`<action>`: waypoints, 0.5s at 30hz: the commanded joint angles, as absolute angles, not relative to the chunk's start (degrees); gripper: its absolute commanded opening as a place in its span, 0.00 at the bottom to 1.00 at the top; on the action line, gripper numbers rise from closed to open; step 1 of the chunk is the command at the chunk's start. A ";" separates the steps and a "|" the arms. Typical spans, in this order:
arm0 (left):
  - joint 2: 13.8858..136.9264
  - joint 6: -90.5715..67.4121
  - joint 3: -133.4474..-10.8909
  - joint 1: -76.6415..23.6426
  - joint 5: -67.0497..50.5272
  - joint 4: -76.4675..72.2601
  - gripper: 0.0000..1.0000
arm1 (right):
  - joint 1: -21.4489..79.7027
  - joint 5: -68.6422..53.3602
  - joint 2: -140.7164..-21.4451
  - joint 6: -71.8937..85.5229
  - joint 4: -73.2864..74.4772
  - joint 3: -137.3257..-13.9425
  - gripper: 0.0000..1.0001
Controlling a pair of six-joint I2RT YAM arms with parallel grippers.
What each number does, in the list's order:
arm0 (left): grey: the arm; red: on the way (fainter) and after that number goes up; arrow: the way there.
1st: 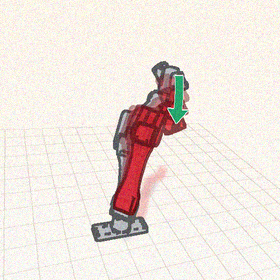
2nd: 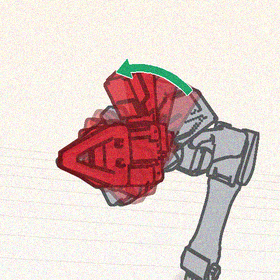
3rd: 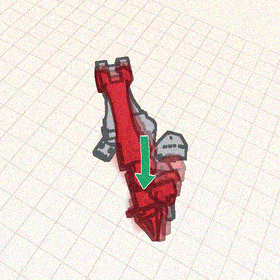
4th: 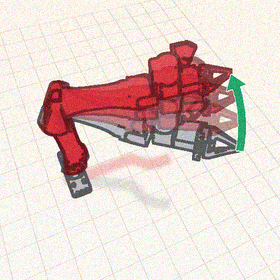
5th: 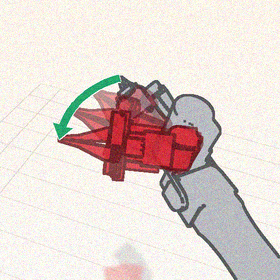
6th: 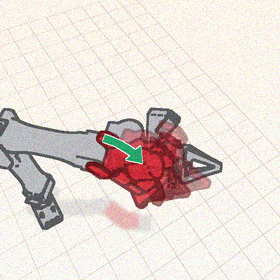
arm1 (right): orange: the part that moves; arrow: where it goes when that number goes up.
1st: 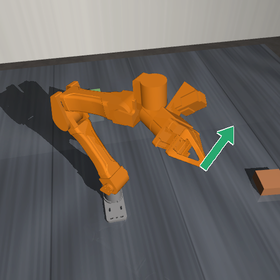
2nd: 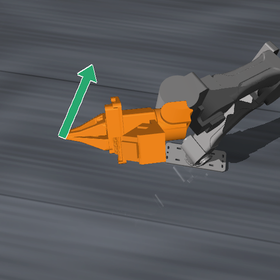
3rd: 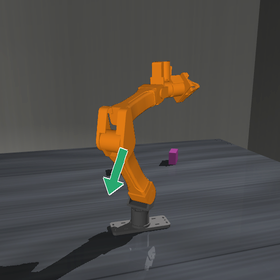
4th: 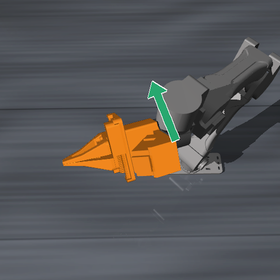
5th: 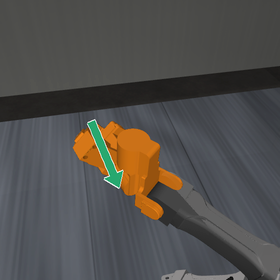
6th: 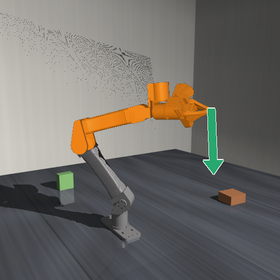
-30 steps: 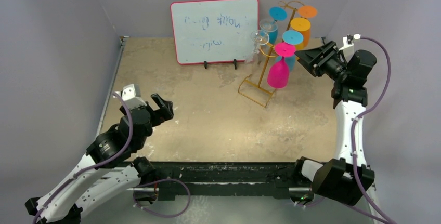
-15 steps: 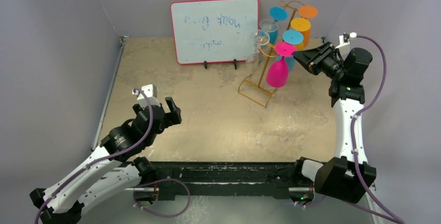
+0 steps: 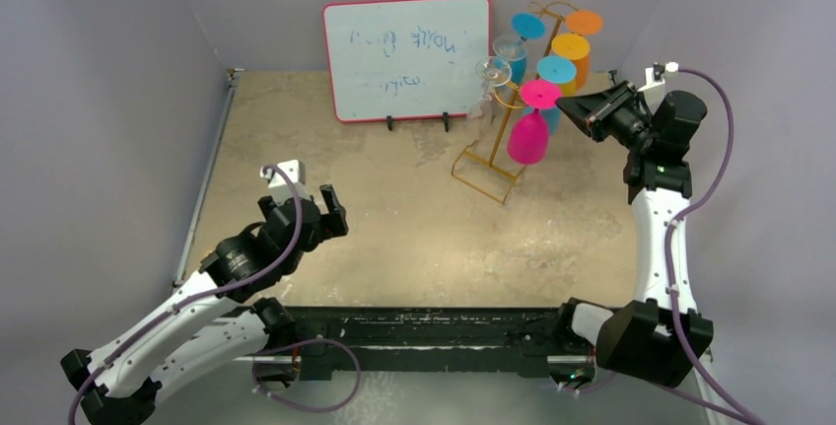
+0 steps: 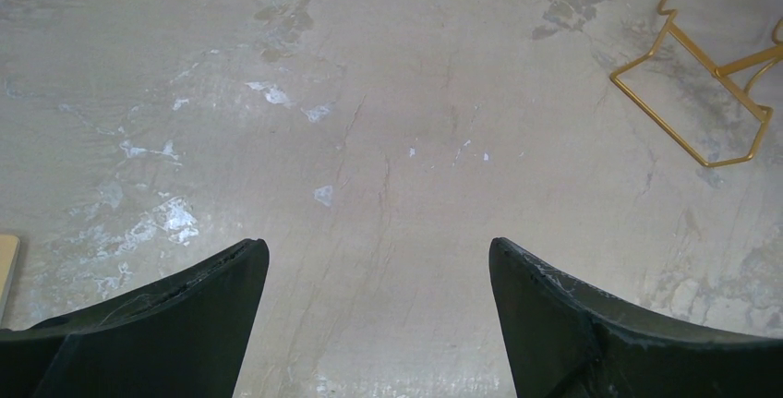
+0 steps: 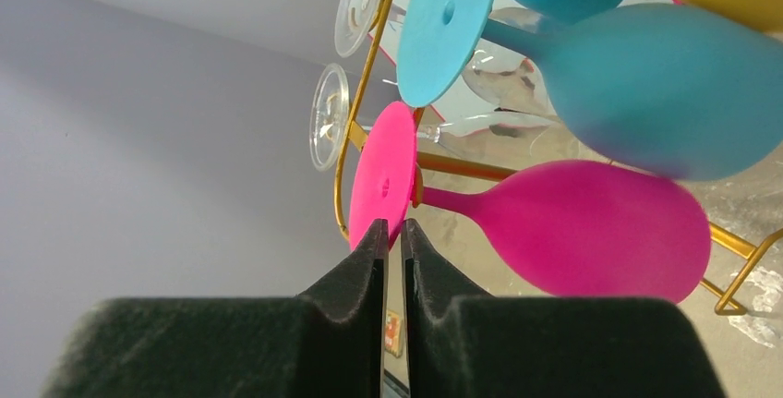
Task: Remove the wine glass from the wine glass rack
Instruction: Pick up the wine glass from the wine rack.
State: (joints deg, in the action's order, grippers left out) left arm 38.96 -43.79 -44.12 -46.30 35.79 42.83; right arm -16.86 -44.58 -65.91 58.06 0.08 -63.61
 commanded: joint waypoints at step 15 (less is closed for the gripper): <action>34.59 -44.10 -44.88 -46.30 41.64 42.86 0.89 | -16.79 -45.13 -61.58 61.61 0.26 -64.95 0.00</action>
State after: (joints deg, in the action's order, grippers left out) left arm 36.73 -43.88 -44.12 -46.30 37.89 43.09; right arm -16.88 -44.25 -63.18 61.14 0.36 -63.61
